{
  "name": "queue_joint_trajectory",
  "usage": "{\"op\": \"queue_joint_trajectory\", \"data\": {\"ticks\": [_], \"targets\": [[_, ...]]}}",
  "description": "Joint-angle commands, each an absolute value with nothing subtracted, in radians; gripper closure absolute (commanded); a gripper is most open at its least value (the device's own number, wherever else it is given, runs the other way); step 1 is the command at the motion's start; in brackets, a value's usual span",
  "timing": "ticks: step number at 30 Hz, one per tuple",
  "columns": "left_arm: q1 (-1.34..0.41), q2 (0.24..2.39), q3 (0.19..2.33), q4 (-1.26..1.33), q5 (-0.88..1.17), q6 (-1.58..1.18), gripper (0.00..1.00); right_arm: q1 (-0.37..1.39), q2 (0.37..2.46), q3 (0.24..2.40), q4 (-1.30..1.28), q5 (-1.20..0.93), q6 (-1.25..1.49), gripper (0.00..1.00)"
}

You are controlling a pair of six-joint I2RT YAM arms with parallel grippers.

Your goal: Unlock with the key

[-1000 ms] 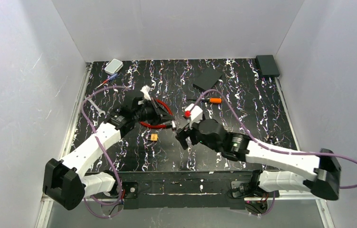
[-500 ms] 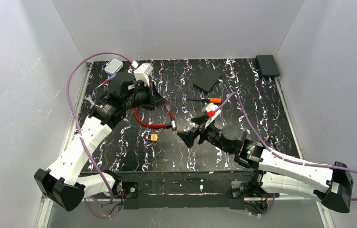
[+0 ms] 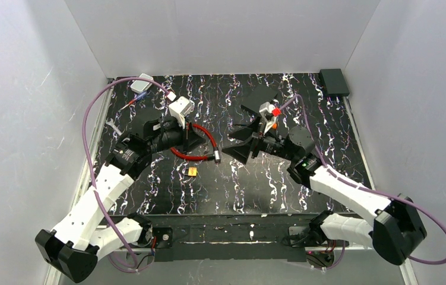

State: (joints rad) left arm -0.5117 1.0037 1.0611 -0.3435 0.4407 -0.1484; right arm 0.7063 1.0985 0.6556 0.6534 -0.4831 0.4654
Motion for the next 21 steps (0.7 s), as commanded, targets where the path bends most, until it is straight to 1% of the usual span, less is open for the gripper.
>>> {"op": "queue_joint_trajectory", "data": {"ticks": [1,5,11,21], "targets": [[-0.506,0.965,1.035,-0.267,0.502,-0.136,1.0,0.704,1.179,0.739,0.847,-0.679,0.552,0.16],[-0.507,0.949,1.013,-0.251,0.496,-0.154,1.0,0.704,1.234,0.743,0.921,-0.715,0.584,0.19],[-0.506,0.942,1.001,-0.224,0.523,-0.181,1.0,0.704,1.288,0.759,0.957,-0.742,0.603,0.22],[-0.506,0.94,0.997,-0.217,0.521,-0.202,1.0,0.706,1.382,0.811,0.97,-0.756,0.608,0.23]]}}
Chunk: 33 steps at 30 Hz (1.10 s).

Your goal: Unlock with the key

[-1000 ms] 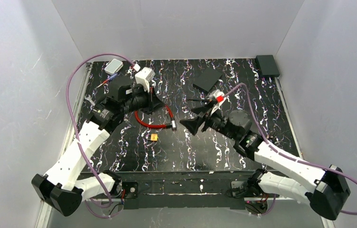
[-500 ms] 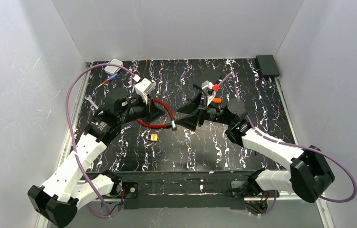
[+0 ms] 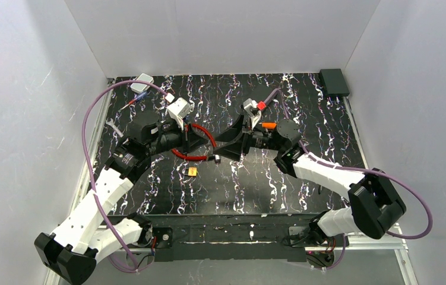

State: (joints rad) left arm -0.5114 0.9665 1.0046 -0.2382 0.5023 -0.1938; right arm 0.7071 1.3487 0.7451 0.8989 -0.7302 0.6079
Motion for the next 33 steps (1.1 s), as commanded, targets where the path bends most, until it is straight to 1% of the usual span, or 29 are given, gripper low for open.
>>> {"op": "queue_joint_trajectory", "data": {"ticks": [1,6,10,15,33], "targets": [[-0.506,0.939,0.994,-0.215,0.518,-0.201,1.0,0.706,1.392,0.815,0.975,-0.756,0.609,0.23],[-0.506,0.936,0.991,-0.219,0.495,-0.2,1.0,0.708,1.427,0.819,1.012,-0.763,0.624,0.24],[-0.507,0.938,0.992,-0.226,0.479,-0.198,1.0,0.712,1.466,0.825,1.07,-0.791,0.663,0.3],[-0.506,0.938,0.99,-0.228,0.467,-0.197,1.0,0.719,1.508,0.832,1.132,-0.804,0.706,0.34],[-0.506,0.93,0.997,-0.247,0.4,-0.202,1.0,0.755,1.557,0.873,1.134,-0.825,0.729,0.43]]}}
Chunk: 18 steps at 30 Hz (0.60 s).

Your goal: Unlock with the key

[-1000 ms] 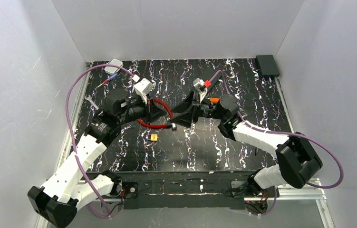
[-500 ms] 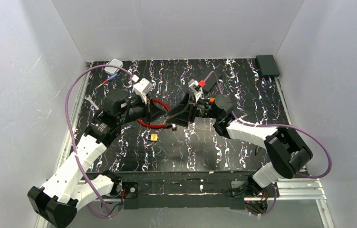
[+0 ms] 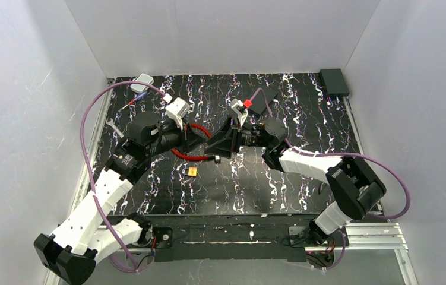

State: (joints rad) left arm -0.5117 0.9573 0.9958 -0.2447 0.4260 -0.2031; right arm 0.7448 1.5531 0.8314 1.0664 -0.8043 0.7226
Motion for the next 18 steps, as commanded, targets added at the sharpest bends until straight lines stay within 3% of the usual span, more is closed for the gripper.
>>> {"op": "queue_joint_trajectory", "data": {"ticks": [1,18], "targets": [[-0.506,0.928,0.997,-0.248,0.395,-0.202,1.0,0.755,1.558,0.872,1.133,-0.824,0.727,0.43],[-0.507,0.923,0.99,-0.247,0.377,-0.204,1.0,0.755,1.595,0.882,1.141,-0.798,0.731,0.46]]}}
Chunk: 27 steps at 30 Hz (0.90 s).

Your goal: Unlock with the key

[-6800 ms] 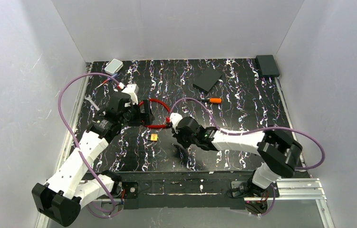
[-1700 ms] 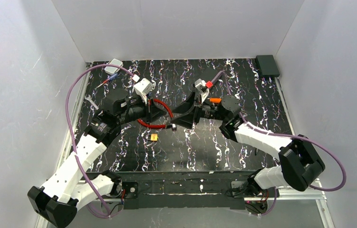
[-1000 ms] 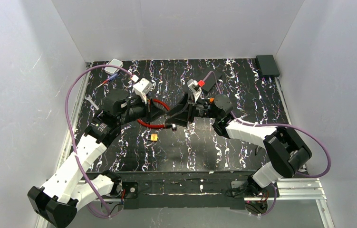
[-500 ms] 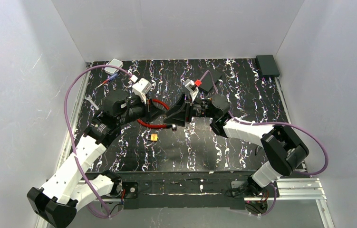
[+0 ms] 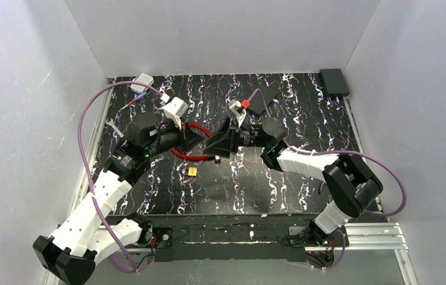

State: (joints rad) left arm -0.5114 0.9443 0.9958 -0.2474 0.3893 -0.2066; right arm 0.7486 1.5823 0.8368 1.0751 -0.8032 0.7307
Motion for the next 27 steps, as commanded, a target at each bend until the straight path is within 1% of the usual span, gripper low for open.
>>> {"op": "queue_joint_trajectory", "data": {"ticks": [1,7,14,17,21,23,25,27], "targets": [[-0.506,0.924,0.991,-0.247,0.377,-0.204,1.0,0.755,1.597,0.884,1.141,-0.797,0.732,0.48],[-0.507,0.926,0.991,-0.246,0.377,-0.204,1.0,0.755,1.603,0.89,1.149,-0.794,0.738,0.58],[-0.507,0.933,0.992,-0.247,0.375,-0.205,1.0,0.755,1.594,0.896,1.148,-0.786,0.735,0.65],[-0.507,0.933,0.992,-0.247,0.373,-0.204,1.0,0.754,1.589,0.897,1.14,-0.789,0.731,0.73],[-0.506,0.935,0.991,-0.247,0.37,-0.205,1.0,0.754,1.584,0.89,1.122,-0.793,0.722,0.85],[-0.506,0.936,0.991,-0.248,0.366,-0.205,1.0,0.755,1.58,0.885,1.119,-0.793,0.719,0.89],[-0.506,0.94,0.992,-0.25,0.357,-0.206,1.0,0.754,1.579,0.879,1.119,-0.794,0.718,0.98],[-0.506,0.945,0.996,-0.257,0.344,-0.209,1.0,0.755,1.575,0.874,1.122,-0.791,0.717,0.99]]}}
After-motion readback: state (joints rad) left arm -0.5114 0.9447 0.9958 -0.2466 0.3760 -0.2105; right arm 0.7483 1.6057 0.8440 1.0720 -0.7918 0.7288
